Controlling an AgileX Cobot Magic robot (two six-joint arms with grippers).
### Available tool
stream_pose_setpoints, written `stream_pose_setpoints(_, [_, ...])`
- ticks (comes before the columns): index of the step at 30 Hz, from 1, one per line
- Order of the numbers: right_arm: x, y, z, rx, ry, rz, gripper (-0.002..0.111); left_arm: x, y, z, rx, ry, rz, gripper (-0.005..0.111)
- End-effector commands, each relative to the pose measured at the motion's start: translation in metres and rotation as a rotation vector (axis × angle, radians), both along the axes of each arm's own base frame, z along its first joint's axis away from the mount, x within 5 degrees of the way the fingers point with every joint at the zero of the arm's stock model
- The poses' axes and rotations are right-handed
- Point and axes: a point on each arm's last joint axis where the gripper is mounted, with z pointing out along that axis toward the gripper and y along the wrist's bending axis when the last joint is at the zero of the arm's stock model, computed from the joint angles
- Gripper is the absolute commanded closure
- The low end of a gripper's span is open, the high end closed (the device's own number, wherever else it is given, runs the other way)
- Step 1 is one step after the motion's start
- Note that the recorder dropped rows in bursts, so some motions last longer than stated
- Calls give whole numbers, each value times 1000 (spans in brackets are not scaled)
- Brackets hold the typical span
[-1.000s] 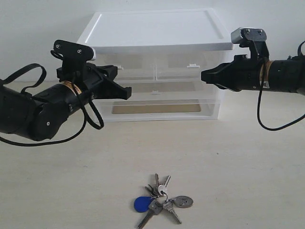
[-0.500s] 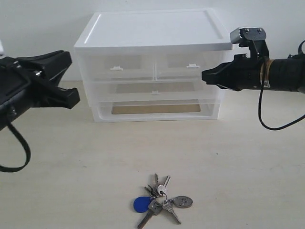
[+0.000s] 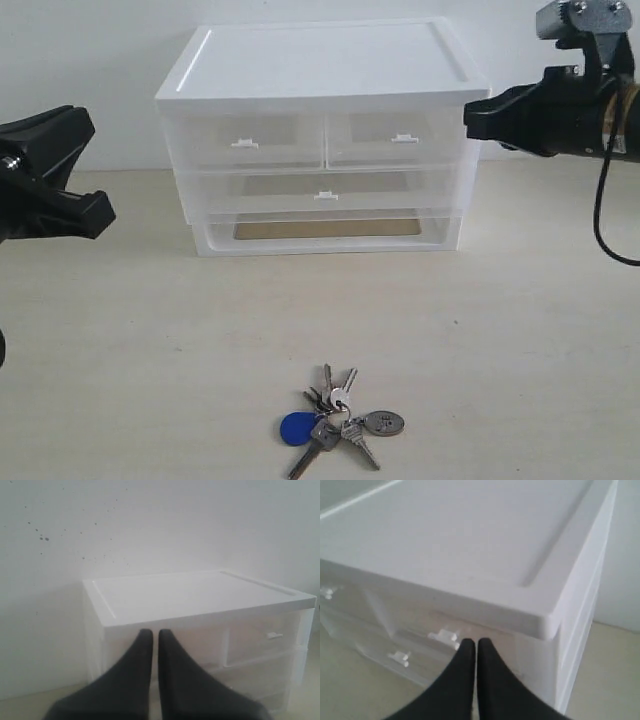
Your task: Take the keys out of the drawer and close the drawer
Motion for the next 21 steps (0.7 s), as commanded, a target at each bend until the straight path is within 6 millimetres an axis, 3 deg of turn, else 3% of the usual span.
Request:
stream_pose_setpoints(1, [-37,-8,36,18,-157,-35,108,-10,4,11,1,-17,-3,102])
stream_pose_setpoints(8, [-98,-14,80,28,-351,-59,108,-33,14,30,-11,-30,-21,102])
stream_pose_setpoints(13, [-137,-19,96,32,-448,-89,108,-53,23,43,-20,-46,-36,102])
stream_pose_setpoints(21, [-200,-32,99,43,-553,-188,108,-89,41,46,-56,-149,-38,102])
